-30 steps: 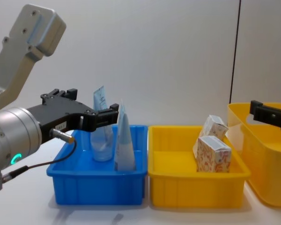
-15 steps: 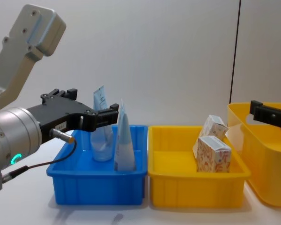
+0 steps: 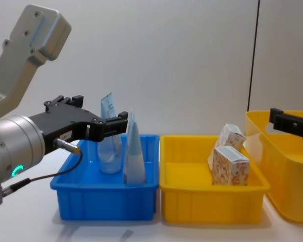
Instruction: Bimanual collaborative sorting of washing and personal care products
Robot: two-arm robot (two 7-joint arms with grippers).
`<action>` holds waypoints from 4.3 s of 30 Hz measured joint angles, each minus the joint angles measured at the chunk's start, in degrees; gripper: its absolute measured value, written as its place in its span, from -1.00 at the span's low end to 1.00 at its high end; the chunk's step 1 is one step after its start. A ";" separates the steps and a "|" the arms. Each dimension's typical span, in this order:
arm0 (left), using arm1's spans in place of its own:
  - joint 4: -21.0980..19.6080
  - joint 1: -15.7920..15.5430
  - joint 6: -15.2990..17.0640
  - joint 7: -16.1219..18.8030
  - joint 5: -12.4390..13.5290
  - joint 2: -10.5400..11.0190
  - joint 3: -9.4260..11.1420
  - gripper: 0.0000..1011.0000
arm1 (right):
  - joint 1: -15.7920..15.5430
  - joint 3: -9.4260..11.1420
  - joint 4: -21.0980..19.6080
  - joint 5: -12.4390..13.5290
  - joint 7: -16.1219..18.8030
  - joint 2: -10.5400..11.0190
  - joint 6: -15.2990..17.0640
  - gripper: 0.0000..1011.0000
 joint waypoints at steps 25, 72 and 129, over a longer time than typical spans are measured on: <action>0.00 0.00 0.00 0.00 0.00 -0.01 0.00 0.98 | 0.00 0.00 0.00 0.00 0.00 0.00 0.00 0.98; 12.77 -8.62 10.48 -13.52 -8.68 -5.23 0.58 0.98 | 0.00 0.00 0.00 0.00 0.00 0.00 0.00 0.98; 30.94 -18.18 6.35 -10.91 -7.54 -14.12 -2.73 -0.42 | 0.00 0.00 0.00 0.00 0.00 0.00 0.00 0.98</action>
